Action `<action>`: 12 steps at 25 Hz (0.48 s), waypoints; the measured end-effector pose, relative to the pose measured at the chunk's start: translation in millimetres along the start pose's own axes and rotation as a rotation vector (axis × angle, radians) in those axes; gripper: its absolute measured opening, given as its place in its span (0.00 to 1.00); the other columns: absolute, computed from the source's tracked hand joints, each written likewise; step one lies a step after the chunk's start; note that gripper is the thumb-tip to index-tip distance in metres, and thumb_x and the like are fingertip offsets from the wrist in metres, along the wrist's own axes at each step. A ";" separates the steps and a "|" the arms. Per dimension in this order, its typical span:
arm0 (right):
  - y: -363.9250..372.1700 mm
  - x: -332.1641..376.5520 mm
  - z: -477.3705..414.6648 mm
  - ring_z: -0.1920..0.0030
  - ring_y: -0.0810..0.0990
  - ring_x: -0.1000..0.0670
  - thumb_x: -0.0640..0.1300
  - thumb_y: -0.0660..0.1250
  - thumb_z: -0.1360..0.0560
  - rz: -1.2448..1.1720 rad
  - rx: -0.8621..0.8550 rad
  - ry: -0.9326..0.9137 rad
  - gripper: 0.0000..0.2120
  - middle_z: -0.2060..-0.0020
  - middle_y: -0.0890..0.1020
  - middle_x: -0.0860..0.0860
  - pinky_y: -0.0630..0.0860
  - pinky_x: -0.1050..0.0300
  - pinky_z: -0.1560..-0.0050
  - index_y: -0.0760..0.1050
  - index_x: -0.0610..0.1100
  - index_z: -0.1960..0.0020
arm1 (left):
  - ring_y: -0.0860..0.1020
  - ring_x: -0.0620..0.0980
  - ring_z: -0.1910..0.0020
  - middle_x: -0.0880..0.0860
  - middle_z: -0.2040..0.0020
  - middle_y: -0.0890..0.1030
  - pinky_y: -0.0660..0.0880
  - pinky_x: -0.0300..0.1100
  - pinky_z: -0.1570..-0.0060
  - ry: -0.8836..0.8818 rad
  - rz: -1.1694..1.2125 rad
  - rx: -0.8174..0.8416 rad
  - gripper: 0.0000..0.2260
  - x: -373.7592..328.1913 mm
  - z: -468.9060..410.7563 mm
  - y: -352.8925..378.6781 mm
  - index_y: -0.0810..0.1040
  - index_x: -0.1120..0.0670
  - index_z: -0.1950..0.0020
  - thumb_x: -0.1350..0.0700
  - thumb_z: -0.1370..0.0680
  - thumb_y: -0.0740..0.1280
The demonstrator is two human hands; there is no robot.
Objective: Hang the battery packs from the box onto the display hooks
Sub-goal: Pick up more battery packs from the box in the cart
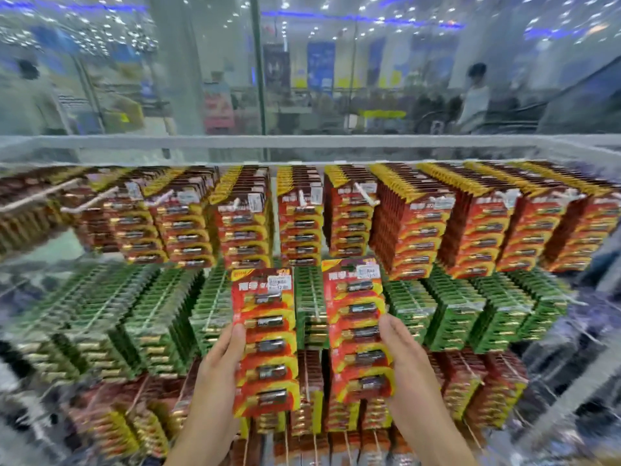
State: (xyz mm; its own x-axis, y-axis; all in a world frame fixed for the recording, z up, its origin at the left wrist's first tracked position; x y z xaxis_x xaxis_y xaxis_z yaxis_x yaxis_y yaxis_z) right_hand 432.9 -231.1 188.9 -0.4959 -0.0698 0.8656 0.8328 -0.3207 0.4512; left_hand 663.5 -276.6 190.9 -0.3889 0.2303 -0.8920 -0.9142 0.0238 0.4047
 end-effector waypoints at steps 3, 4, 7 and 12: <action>8.6 26.6 -2.7 0.43 0.86 0.45 0.62 0.71 0.28 -0.038 -0.048 -0.121 0.22 0.42 0.86 0.51 0.81 0.40 0.44 0.79 0.55 0.36 | 0.87 0.60 0.50 0.57 0.45 0.87 0.80 0.55 0.49 -0.020 -0.007 0.028 0.18 -4.8 -8.6 -3.0 0.80 0.49 0.33 0.45 0.21 0.65; 9.9 38.6 -3.9 0.40 0.84 0.44 0.63 0.72 0.29 -0.034 -0.066 -0.167 0.25 0.41 0.85 0.51 0.79 0.38 0.40 0.79 0.55 0.35 | 0.87 0.60 0.50 0.57 0.45 0.87 0.80 0.56 0.49 -0.023 -0.007 0.036 0.18 -6.9 -10.7 -1.5 0.80 0.50 0.34 0.45 0.21 0.65; 9.3 68.4 -13.1 0.33 0.80 0.44 0.67 0.74 0.32 -0.026 -0.075 -0.254 0.32 0.34 0.82 0.52 0.76 0.34 0.33 0.77 0.56 0.31 | 0.87 0.62 0.49 0.57 0.44 0.87 0.80 0.57 0.47 -0.030 0.001 0.043 0.19 -8.8 -18.5 5.0 0.80 0.50 0.33 0.46 0.21 0.65; 4.9 90.2 -24.2 0.54 0.88 0.49 0.52 0.64 0.17 0.034 -0.046 -0.269 0.12 0.51 0.88 0.51 0.83 0.54 0.62 0.80 0.50 0.38 | 0.87 0.63 0.49 0.59 0.44 0.87 0.78 0.59 0.44 0.001 0.026 0.038 0.19 -8.6 -24.0 18.0 0.81 0.51 0.34 0.46 0.22 0.66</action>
State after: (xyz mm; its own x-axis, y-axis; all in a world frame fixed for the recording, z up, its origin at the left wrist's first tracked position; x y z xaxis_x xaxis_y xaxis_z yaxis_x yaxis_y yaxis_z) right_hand 386.3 -261.8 263.9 -0.3800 0.1701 0.9092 0.8326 -0.3653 0.4163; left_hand 647.7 -301.5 201.0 -0.4127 0.2307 -0.8812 -0.8986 0.0550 0.4353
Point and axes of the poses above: each hand's wrist, its own z-axis away from the middle knuckle, its own y-axis out of the palm, x = y × z, the point moved 4 cm from there along -z, towards the middle knuckle
